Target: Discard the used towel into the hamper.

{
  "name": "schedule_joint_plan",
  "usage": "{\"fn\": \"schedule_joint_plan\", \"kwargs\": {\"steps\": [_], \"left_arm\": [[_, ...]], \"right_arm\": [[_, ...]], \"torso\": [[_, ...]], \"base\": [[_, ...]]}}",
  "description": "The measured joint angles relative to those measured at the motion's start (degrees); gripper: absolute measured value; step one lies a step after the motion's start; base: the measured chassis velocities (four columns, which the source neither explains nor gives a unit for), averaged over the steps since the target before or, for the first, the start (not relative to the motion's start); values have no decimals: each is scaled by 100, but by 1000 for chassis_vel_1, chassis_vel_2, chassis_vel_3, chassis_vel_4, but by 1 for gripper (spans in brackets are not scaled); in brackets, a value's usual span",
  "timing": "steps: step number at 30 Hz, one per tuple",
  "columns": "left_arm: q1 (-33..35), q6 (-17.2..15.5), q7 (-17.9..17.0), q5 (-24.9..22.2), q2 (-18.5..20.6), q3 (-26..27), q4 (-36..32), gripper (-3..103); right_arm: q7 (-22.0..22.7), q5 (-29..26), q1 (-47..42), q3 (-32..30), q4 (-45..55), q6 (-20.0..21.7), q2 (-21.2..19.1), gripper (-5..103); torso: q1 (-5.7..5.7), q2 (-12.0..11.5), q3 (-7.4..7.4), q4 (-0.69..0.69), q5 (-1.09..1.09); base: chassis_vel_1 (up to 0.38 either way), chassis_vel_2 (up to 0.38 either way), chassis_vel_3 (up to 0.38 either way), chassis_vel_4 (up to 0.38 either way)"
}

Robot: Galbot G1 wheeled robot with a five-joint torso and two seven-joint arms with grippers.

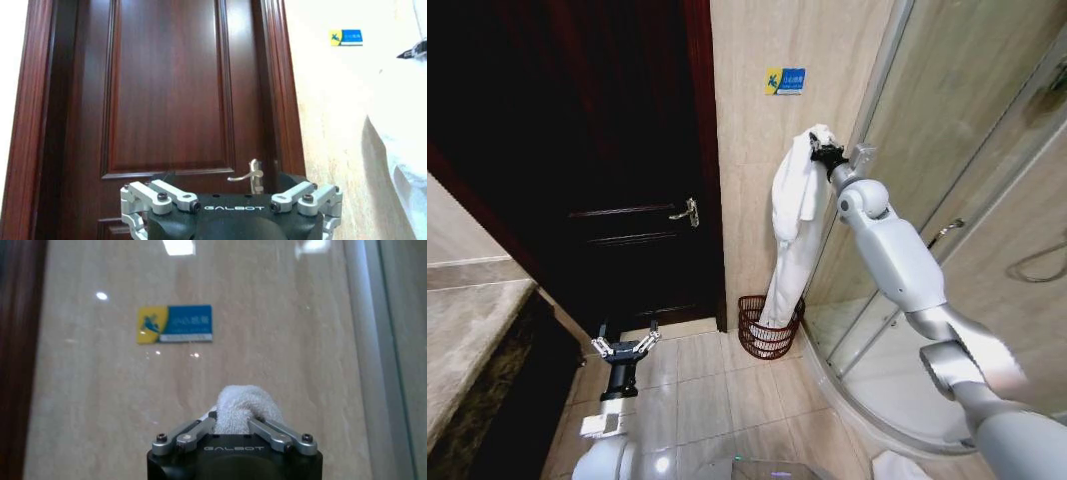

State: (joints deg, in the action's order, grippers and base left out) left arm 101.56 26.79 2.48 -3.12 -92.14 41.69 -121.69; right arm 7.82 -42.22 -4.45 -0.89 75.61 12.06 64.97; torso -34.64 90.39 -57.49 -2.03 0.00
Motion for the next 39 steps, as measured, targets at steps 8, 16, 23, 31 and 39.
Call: {"fn": "schedule_joint_plan", "kwargs": {"steps": [8, 16, 23, 31, 39], "left_arm": [[77, 65, 58, 49, 0, -6, -81, 100], [119, 134, 141, 117, 0, -5, -115, 100], [170, 184, 173, 124, 0, 5, -143, 100], [192, 192, 181, 130, 0, 5, -183, 100], [261, 223, 251, 136, 0, 3, -227, 100]], "right_arm": [[-77, -10, 31, -26, -354, -1, 47, 5], [-96, -239, 17, -28, -473, 0, 84, 5], [-69, -310, 198, 18, -523, 20, 154, 5], [0, -320, 160, 59, -488, 35, 200, 5], [16, -278, -53, 38, -478, 19, 190, 5]], "torso": [[111, -243, 130, 0, 1], [254, -546, 290, 1, 1], [380, -821, 440, -1, 0], [524, -1131, 607, 1, 0], [641, -1387, 746, 0, 1]], "base": [[0, 0, 0, 0], [0, 0, 0, 0], [0, 0, 0, 0], [0, 0, 0, 0], [0, 0, 0, 0]]}}
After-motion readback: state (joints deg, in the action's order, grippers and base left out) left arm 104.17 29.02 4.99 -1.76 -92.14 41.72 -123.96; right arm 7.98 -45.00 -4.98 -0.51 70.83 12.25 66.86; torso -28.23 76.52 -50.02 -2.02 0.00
